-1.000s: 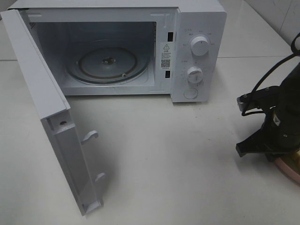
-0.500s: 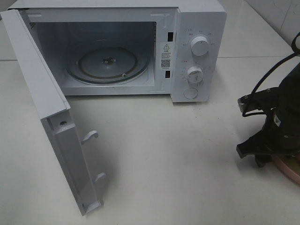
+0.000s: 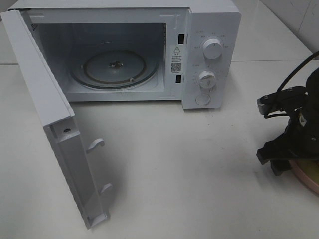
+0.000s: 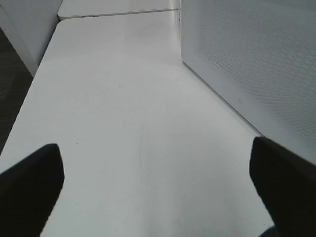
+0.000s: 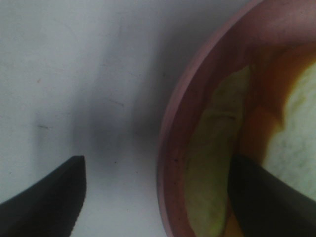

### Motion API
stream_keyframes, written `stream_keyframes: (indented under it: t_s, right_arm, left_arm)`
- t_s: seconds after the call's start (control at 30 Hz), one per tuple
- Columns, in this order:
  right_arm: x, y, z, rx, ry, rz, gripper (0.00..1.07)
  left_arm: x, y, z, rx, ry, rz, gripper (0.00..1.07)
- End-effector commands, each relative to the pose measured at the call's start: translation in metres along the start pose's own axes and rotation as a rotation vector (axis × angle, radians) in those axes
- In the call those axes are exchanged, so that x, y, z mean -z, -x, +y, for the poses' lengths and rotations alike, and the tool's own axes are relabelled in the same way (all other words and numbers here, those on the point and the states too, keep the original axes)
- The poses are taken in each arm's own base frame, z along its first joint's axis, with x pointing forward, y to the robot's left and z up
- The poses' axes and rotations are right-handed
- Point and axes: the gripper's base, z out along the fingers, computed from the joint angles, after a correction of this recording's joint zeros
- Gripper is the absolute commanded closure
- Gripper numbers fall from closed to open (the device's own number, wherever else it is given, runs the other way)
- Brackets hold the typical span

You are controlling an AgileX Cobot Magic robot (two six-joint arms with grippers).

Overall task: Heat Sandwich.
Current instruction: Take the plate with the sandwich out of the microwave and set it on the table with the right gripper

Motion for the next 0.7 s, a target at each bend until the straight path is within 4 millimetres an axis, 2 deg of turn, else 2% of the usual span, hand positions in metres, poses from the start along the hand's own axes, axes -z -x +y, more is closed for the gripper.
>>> stream_keyframes:
  t_s: [0.03,0.4,0.5,0.53,0.57,0.7]
  right_arm:
    - [0.015,-0.002,-0.004,0.006,0.006,-0.013,0.31]
    - [0.056,-0.019,-0.013,-0.033,0.035,-0.043,0.31]
    - [0.076,-0.029,-0.018,-0.051,0.05,-0.071,0.31]
    - [0.076,-0.029,-0.018,-0.051,0.05,-0.071,0.31]
    - [0.087,-0.035,-0.02,-0.051,0.062,-0.092,0.31]
    - [0.101,-0.045,-0.023,-0.058,0.086,-0.117,0.31]
  left_arm:
    - [0.002,-0.001,0.0,-0.003,-0.001,-0.02,0.09]
    - [0.002,-0.001,0.0,-0.003,-0.001,-0.02,0.09]
    - [0.002,-0.001,0.0,-0.003,-0.001,-0.02,0.09]
    - [0.002,-0.001,0.0,-0.003,-0.001,-0.02,0.09]
    - [0.002,-0.001,0.0,-0.003,-0.001,-0.02,0.09]
    - [0.002,-0.001,0.0,-0.003,-0.001,-0.02,0.09]
